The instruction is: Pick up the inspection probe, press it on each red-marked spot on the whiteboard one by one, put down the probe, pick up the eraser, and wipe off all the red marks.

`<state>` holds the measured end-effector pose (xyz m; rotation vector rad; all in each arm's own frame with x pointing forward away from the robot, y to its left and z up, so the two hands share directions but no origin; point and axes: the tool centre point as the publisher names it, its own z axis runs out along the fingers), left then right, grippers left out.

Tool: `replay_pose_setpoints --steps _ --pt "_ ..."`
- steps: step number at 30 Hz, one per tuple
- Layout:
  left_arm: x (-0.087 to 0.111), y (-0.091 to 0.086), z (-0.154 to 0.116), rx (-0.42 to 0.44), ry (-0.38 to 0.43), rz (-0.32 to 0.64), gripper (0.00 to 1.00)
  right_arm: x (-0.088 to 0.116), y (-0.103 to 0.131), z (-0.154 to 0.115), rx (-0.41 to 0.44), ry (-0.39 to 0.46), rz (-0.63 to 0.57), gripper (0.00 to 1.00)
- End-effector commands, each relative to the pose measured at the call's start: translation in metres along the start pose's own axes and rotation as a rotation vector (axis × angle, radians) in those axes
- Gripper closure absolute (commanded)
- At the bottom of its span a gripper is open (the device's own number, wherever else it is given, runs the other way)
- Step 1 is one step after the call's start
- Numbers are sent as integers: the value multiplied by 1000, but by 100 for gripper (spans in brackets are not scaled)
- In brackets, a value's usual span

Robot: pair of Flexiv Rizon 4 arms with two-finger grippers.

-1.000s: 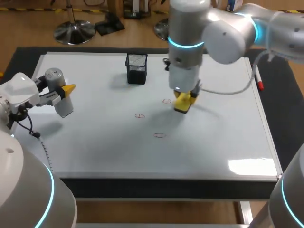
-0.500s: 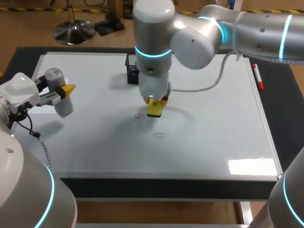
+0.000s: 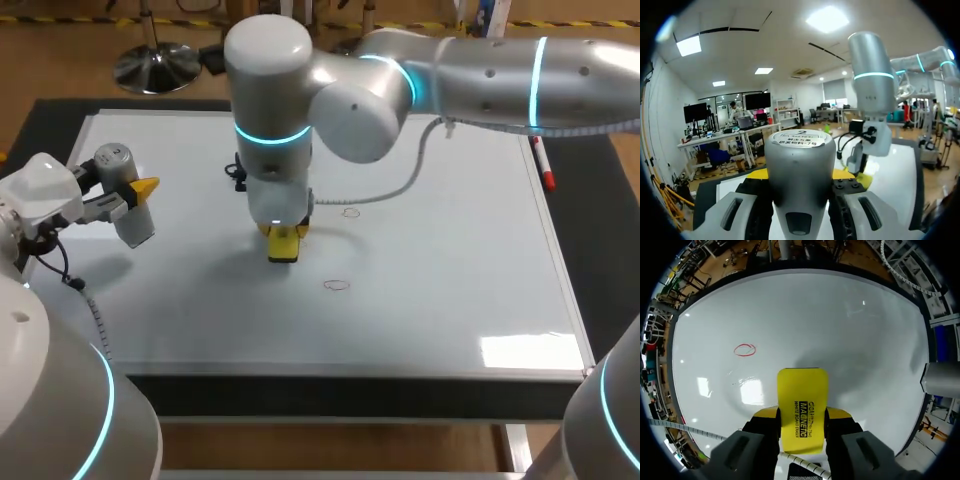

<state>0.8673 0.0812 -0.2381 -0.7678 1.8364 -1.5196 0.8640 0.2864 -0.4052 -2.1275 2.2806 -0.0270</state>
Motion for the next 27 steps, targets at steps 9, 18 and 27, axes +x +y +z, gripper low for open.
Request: replay_pose_setpoints --steps 9,18,27 --pt "1 0 0 5 -5 2 100 -20 3 12 -1 7 -31 100" --pt "1 0 0 5 -5 2 100 -22 2 18 -10 8 -40 100" --pt "1 0 0 5 -5 2 100 -14 -2 28 -35 15 -24 100"
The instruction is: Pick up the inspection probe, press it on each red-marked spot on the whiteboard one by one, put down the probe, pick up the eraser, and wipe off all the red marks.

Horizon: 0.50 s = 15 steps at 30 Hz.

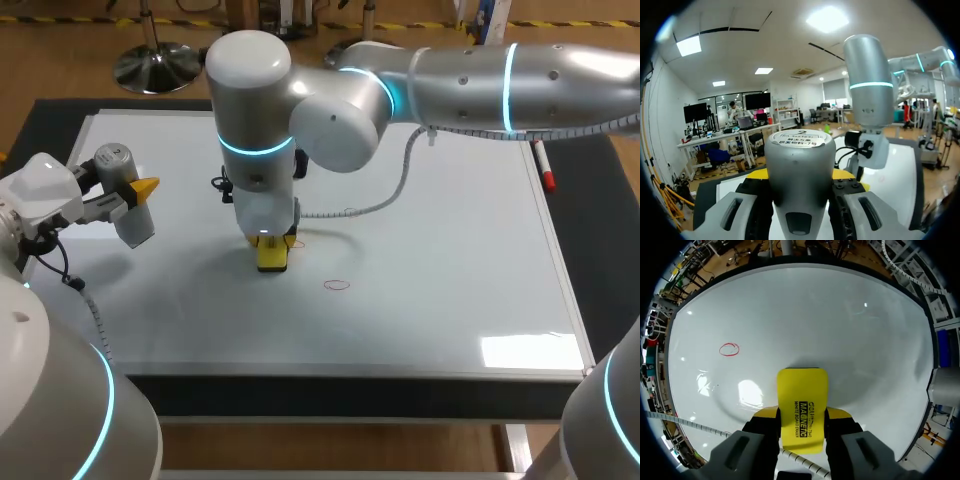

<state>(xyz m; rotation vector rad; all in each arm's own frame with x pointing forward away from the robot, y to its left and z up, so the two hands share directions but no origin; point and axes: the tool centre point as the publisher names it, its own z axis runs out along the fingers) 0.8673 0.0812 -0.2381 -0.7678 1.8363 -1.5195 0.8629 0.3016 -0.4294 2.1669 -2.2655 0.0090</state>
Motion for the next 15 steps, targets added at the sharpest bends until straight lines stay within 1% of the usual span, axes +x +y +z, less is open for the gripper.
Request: replay_pose_setpoints --steps 1,8,15 --pt "1 0 0 5 -5 2 100 2 -5 5 -8 3 4 100" --pt "1 0 0 5 -5 2 100 13 -7 10 -19 15 28 100" --pt "1 0 0 5 -5 2 100 37 -8 11 -19 29 75 100"
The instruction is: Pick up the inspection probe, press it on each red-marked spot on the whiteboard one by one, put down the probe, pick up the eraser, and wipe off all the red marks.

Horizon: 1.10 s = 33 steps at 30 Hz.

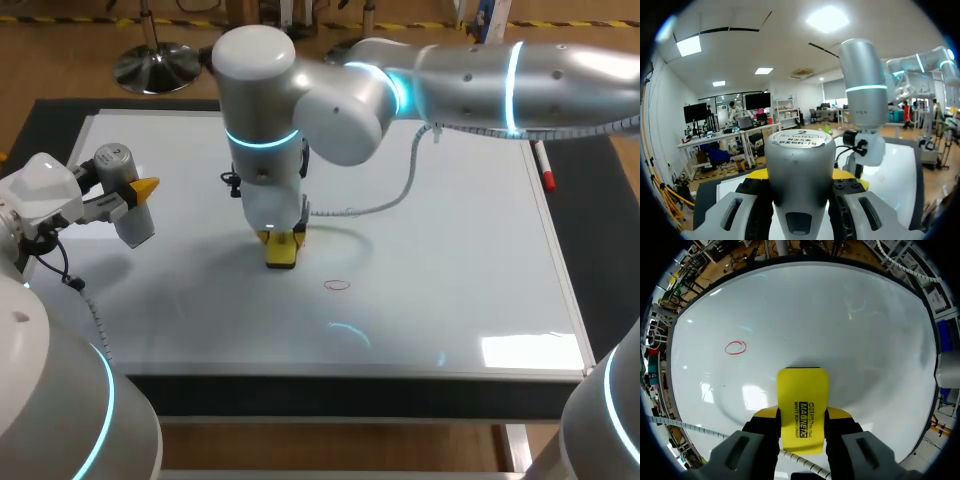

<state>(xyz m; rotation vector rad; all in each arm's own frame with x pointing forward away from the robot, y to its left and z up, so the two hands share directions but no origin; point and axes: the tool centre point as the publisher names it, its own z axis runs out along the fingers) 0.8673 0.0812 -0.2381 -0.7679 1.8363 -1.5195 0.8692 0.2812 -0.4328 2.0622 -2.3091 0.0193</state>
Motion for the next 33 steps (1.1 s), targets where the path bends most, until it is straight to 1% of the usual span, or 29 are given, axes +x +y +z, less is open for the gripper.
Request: replay_pose_setpoints --steps 1,7,13,18,20,24,27,33 --pt "1 0 0 5 -5 2 100 21 -3 9 3 -1 15 100" --pt "1 0 0 5 -5 2 100 39 -6 8 1 8 51 100" --pt "1 0 0 5 -5 2 100 46 -8 5 5 12 64 100" --pt "1 0 0 5 -5 2 100 52 -11 -10 3 7 74 100" --pt "1 0 0 5 -5 2 100 59 -16 -17 0 5 88 100" --pt "1 0 0 5 -5 2 100 76 -27 -32 11 0 128 100" --pt "1 0 0 5 -5 2 100 93 -37 -40 28 1 174 100" --pt "1 0 0 5 -5 2 100 140 -58 -47 42 -3 317 100"
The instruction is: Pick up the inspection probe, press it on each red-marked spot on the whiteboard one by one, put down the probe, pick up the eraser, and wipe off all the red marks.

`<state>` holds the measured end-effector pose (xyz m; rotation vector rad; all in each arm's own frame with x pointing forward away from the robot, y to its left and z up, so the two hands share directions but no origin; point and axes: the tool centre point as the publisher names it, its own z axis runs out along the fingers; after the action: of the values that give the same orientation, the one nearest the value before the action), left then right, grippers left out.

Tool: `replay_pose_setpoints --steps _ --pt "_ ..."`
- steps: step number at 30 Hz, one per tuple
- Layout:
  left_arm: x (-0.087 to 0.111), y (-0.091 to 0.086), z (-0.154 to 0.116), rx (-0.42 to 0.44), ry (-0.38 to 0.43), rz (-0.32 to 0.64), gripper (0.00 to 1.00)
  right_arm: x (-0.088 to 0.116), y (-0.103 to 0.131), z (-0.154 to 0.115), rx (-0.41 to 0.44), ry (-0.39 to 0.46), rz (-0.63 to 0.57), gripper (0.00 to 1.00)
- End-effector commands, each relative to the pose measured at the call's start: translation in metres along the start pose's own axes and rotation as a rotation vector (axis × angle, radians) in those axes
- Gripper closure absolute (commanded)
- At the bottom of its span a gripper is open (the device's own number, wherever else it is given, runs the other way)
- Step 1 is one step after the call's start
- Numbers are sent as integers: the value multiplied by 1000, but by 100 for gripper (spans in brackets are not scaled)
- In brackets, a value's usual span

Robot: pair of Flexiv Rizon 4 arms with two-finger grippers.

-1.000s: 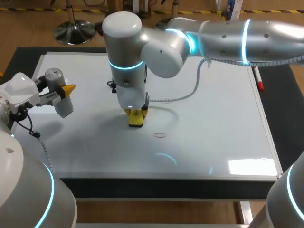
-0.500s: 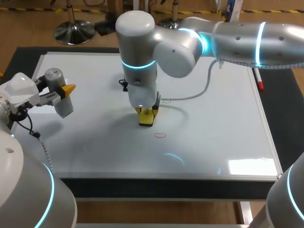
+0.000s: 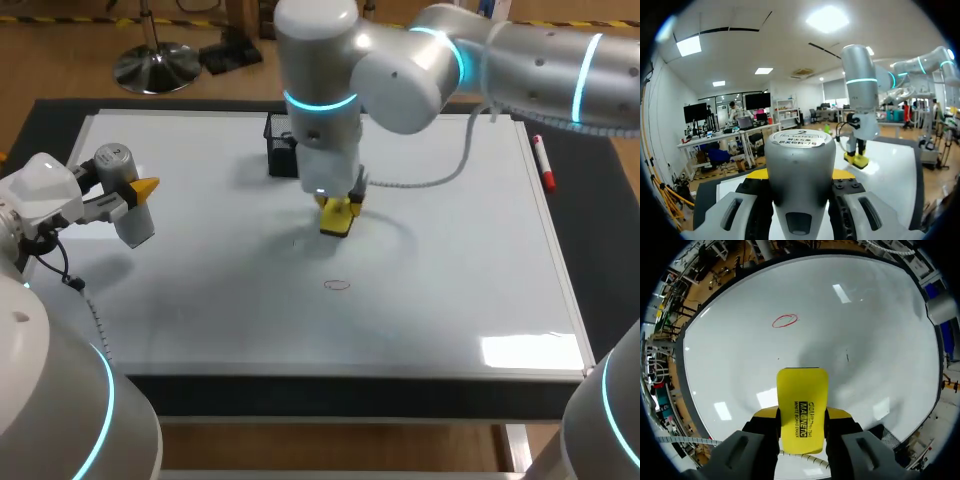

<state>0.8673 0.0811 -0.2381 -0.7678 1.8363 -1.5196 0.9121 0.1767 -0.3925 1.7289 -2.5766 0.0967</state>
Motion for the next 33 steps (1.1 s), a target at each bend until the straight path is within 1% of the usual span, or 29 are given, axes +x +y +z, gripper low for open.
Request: replay_pose_setpoints --steps 1,8,15,21,27,33 --pt "1 0 0 5 -5 2 100 45 -21 -8 0 -26 72 100" --pt "1 0 0 5 -5 2 100 98 -48 -6 0 -23 255 100" --pt "1 0 0 5 -5 2 100 146 -68 0 -10 -21 421 100" --pt "1 0 0 5 -5 2 100 185 -80 6 -19 -19 549 100" --pt "1 0 0 5 -5 2 100 215 -87 11 -28 -9 636 100" --pt "1 0 0 5 -5 2 100 231 -90 16 -35 -6 688 100"
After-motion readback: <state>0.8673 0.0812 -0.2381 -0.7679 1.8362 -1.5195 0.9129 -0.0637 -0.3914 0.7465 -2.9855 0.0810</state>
